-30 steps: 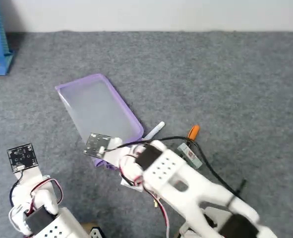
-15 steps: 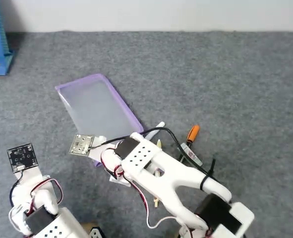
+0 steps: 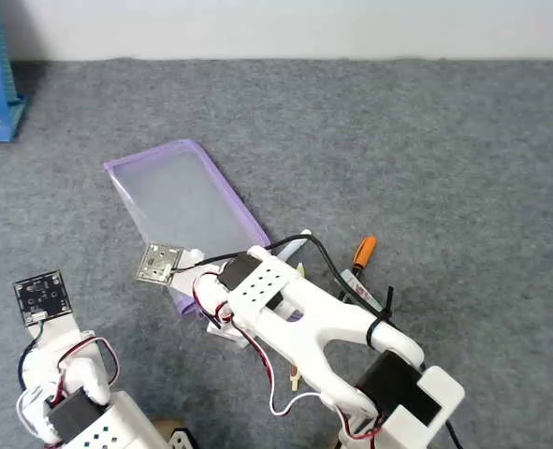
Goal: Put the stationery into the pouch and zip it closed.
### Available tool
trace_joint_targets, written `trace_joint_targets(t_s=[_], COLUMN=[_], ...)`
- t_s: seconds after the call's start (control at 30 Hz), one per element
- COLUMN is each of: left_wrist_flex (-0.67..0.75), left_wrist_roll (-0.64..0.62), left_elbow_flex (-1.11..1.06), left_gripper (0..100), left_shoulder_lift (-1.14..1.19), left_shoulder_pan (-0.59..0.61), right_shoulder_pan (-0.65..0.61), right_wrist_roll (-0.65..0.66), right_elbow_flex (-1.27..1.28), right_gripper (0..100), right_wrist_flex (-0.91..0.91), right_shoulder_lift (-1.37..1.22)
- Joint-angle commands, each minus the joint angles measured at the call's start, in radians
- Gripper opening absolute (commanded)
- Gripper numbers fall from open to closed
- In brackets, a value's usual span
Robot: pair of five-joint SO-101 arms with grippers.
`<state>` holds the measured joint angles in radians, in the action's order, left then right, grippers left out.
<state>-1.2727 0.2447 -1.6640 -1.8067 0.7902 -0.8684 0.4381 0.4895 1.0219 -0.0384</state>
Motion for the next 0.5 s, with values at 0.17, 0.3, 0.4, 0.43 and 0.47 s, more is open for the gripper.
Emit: trace_joint_targets(t_s=[0.17, 0.3, 0.4, 0.43, 0.47], left_wrist_flex=[0.018, 0.018, 0.018, 0.018, 0.018], left_wrist_roll=[0.006, 0.006, 0.006, 0.006, 0.006], left_elbow_flex=[0.007, 0.007, 0.007, 0.007, 0.010], left_gripper=[2, 2, 2, 2, 2], left_shoulder_lift=[-0.015, -0.015, -0.015, -0.015, -0.015], left_shoulder_pan=[-0.002, -0.002, -0.002, -0.002, -0.003], right_shoulder_pan=[0.013, 0.015, 0.024, 0.027, 0.033], right_wrist_roll=[0.009, 0.009, 0.009, 0.009, 0.008], right_elbow_flex=[-0.057, -0.057, -0.057, -0.057, -0.057], right_gripper=[0.7, 0.9, 0.9, 0.9, 0.9], right_wrist_flex=[-0.013, -0.001, 0.035, 0.051, 0.068], right_shoulder_lift=[0.005, 0.016, 0.056, 0.081, 0.110])
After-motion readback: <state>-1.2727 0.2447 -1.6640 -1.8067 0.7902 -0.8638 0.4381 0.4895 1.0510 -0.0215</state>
